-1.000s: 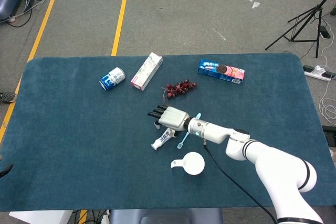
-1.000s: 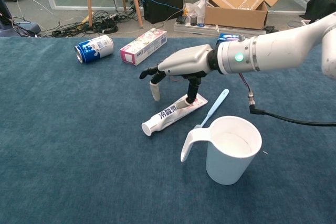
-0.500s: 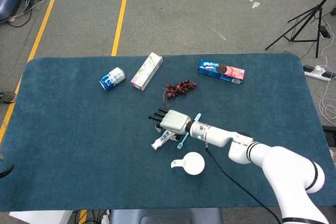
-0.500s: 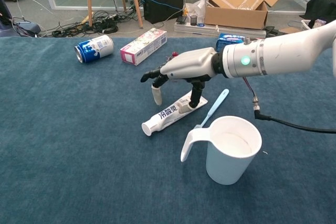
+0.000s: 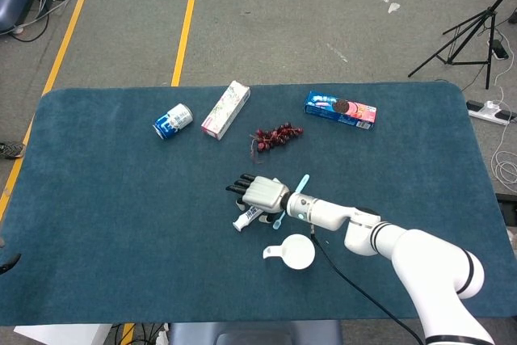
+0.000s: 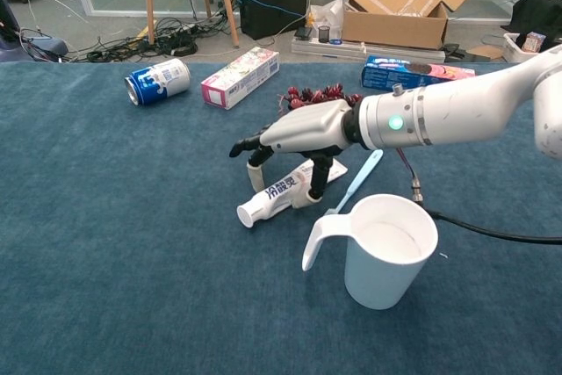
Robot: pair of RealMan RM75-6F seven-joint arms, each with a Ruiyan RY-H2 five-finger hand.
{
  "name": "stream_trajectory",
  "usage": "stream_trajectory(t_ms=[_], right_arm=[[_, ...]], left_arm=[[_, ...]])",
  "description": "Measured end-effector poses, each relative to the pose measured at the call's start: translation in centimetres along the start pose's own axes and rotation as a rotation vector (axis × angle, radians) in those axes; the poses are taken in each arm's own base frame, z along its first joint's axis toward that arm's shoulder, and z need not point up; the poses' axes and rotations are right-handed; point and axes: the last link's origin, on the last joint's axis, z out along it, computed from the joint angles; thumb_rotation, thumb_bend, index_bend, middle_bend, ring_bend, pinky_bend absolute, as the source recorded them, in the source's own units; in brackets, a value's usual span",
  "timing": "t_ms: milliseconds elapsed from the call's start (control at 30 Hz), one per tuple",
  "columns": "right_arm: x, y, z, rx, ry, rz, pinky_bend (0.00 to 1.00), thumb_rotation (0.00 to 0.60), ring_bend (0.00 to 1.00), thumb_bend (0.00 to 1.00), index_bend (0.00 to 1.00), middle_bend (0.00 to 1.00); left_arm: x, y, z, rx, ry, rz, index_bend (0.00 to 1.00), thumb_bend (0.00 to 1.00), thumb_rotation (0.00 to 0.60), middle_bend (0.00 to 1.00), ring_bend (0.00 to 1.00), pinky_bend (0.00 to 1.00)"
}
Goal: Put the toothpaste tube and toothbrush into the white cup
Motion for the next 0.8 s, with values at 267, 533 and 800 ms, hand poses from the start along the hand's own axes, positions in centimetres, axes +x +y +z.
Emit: stream_trajectory(t_ms=[267,533,800], right_arm=[[-0.23,0.04,0.29,-0.004,-0.003,-0.004,0.07,0.600,0.00,0.21,0.46,0.00],[-0.19,0.00,0.62,-0.009,0.011,0.004,0.07,0.600,0.00,0.22,0.52,0.02],[-0.12,0.21,0.75,-0.020,0.023,-0.003,0.07,0.600,0.00,0.22,0.57,0.04]], left_arm=[[0.00,-0.01,-0.01,0.000,-0.001,0.000,0.59,0.10,0.600,0.42,0.31,0.32],[0.09,0.02,-0.05,-0.001,0.002,-0.003,0.59,0.10,0.600,0.42,0.31,0.32],[0.18,0.01,-0.09,0.001,0.003,-0.007,0.60,0.10,0.600,0.42,0.31,0.32]])
